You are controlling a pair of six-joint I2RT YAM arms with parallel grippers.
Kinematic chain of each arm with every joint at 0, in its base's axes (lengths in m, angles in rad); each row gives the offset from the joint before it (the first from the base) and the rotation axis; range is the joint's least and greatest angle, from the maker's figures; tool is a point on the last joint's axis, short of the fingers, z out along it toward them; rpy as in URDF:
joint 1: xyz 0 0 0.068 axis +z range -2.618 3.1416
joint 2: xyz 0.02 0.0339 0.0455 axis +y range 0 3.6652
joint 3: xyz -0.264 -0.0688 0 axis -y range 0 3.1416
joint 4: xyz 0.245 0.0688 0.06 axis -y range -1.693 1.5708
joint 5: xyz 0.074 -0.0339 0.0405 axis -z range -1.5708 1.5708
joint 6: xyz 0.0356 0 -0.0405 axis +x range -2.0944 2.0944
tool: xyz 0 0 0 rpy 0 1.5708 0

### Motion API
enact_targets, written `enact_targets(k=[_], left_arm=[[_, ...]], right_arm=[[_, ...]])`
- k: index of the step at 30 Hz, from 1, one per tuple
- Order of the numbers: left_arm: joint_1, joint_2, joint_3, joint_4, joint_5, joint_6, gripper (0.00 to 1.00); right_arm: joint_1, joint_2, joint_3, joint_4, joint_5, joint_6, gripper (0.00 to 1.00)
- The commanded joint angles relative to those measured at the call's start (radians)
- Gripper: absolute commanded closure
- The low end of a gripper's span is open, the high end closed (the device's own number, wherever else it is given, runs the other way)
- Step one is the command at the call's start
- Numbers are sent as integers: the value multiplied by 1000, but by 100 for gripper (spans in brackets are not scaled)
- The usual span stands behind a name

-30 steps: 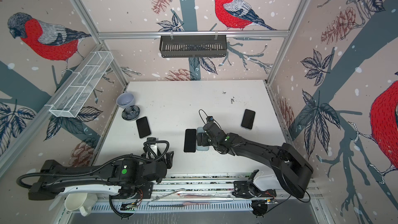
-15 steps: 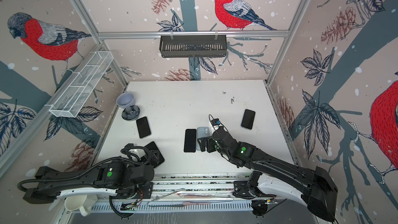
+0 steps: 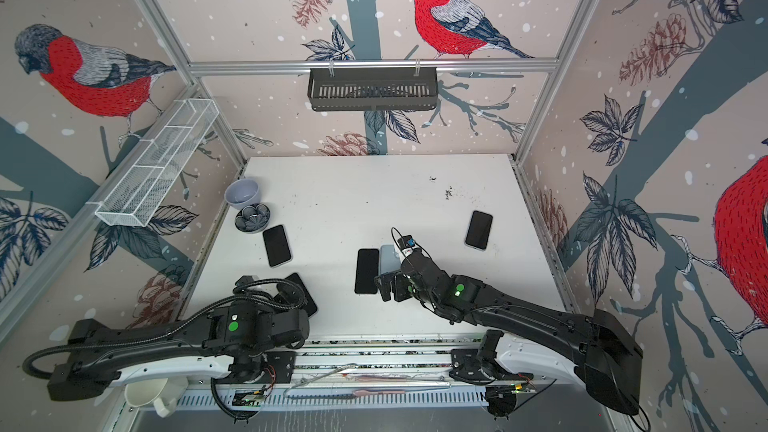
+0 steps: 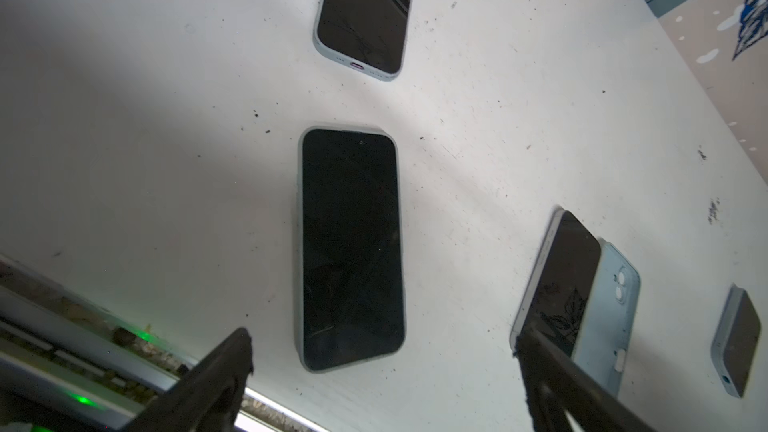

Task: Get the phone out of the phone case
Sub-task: 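Move the left gripper to the cased phone nearest the robot and grip it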

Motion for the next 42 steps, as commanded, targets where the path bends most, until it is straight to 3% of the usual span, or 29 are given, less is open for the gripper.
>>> enact_targets(k=[1,10,16,22,42], left_arm=[[82,31,5,-29,49,167,1],[496,70,-43,252,185,615,1],[648,41,-94,430,326,828,1],[693,78,-91,472,357,887,1],[768,224,-99,558,376,920,1]], right_arm=[[14,7,9,36,-2,11,0],[47,0,-5,40,3,15,0],[55,-5,-28,68,1,21,0],[67,20,-38,100,-11,23,0],[101,83,-62,168,-16,31,0]])
